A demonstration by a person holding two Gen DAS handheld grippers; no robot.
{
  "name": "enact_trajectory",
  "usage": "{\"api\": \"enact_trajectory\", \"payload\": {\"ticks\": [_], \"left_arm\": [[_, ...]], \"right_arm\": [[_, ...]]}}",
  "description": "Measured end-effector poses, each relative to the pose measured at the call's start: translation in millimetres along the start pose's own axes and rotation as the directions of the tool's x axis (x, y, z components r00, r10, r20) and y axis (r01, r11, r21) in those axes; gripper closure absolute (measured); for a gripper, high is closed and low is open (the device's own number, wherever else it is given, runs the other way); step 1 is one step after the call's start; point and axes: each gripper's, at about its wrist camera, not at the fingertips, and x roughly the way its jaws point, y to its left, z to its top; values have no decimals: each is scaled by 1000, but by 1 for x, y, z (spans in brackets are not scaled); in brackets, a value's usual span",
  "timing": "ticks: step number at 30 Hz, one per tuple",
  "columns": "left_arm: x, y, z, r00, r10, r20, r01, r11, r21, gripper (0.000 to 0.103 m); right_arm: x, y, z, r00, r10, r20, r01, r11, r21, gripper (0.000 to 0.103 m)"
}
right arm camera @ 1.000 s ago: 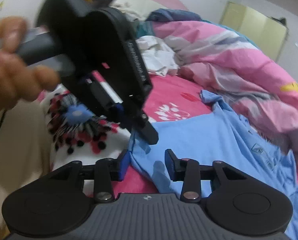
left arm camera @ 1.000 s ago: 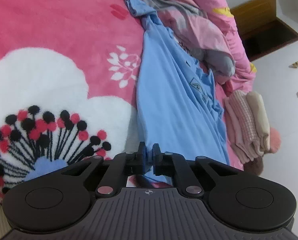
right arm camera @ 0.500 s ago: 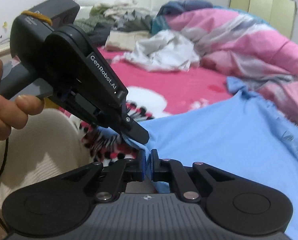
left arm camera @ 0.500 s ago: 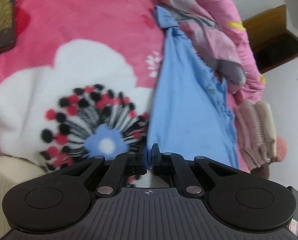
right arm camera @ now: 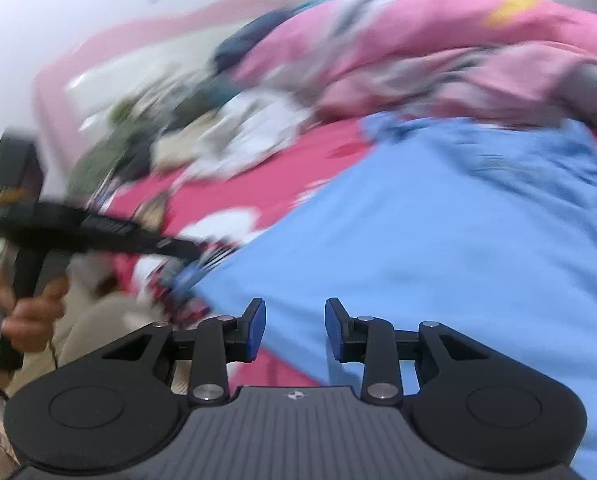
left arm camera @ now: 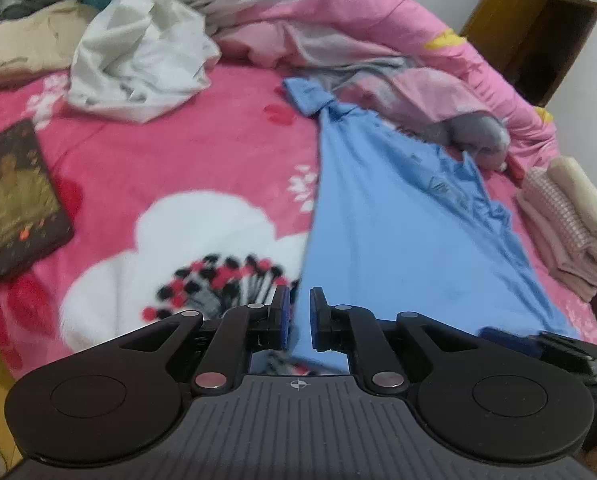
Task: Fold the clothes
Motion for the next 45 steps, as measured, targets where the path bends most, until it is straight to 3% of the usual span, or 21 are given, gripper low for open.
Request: {"api": "enact_trajectory", "payload": {"ticks": [5,9,11,12,14,16,18,20,24,26,27,28,30,33,37,40,45], "left_arm": [[15,-34,15,998,-60,-9,61,996,70,93],[50,-70,20,991,-118,-56,124,983,135,93],[72,-87,21,987,-139,-82,151,976,156,93],[84,-95,22,984,-150,-96,164,973,163,93],[103,-105,23,978,-172,-115,190,966,173,93],[121,-110,23,972,-193,-133,215,961,176,93],[134,-108,20,964,-212,-163,238,958,162,93],[143,-103,17,956,-239,-170,264,954,144,93],[146,-90,17,939,-307,-156,325,939,108,93],[147,-84,18,930,-333,-154,348,934,84,92],[148,-80,17,925,-350,-151,363,929,70,92],[149,-77,18,919,-365,-148,377,925,57,91],[153,-69,18,904,-405,-139,411,912,15,91],[157,-59,21,883,-445,-151,440,896,-67,91],[155,-60,21,884,-442,-152,439,897,-54,91],[155,-64,21,889,-431,-152,432,901,-27,91],[157,-62,23,887,-434,-155,435,900,-34,91]], "right_arm": [[-66,-63,8,980,-111,163,76,975,207,68],[-102,-117,19,954,-219,206,141,931,337,68],[-108,-147,32,950,-259,175,171,899,403,64],[-107,-165,41,958,-247,145,161,883,441,58],[-102,-199,60,975,-199,97,121,846,519,55],[-89,-237,79,989,-125,75,59,812,580,42],[-65,-273,97,994,-107,30,64,773,632,39],[-31,-303,114,988,-140,-61,147,757,637,39],[43,-342,129,951,-198,-238,303,755,581,40],[62,-348,136,944,-224,-242,324,770,550,49],[67,-348,141,944,-241,-228,327,782,530,76],[70,-348,147,945,-255,-205,325,794,514,95],[66,-343,158,953,-275,-128,301,812,499,95],[51,-347,175,942,-335,2,288,816,501,95],[42,-373,182,907,-412,85,296,769,567,95],[47,-391,177,877,-476,72,350,733,584,95],[68,-428,154,825,-562,-64,466,611,640,95]]}}
